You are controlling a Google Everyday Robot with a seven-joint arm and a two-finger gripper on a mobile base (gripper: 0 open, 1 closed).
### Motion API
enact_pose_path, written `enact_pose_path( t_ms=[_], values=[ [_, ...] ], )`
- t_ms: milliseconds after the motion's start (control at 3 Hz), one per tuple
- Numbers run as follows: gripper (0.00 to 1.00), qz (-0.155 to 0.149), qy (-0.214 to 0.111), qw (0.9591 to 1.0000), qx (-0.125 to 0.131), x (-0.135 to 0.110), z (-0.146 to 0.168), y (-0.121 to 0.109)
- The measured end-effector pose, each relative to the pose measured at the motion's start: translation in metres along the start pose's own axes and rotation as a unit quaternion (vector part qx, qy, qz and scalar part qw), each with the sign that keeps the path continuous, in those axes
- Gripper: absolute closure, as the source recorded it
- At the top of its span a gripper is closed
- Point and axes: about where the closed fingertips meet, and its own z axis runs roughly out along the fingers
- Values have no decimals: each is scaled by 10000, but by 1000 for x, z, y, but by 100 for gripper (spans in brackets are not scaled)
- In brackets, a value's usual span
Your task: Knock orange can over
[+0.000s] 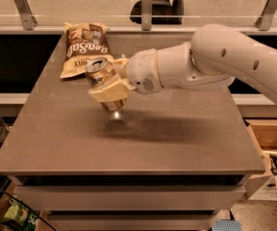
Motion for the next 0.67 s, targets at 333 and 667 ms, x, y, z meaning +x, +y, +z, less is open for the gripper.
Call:
enact_pose_path(
  t_ms=[333,667],
  values=[
    [100,71,346,9993,116,-3,-17,-3],
    [100,146,745,9969,211,-6,-29,-3]
  ],
)
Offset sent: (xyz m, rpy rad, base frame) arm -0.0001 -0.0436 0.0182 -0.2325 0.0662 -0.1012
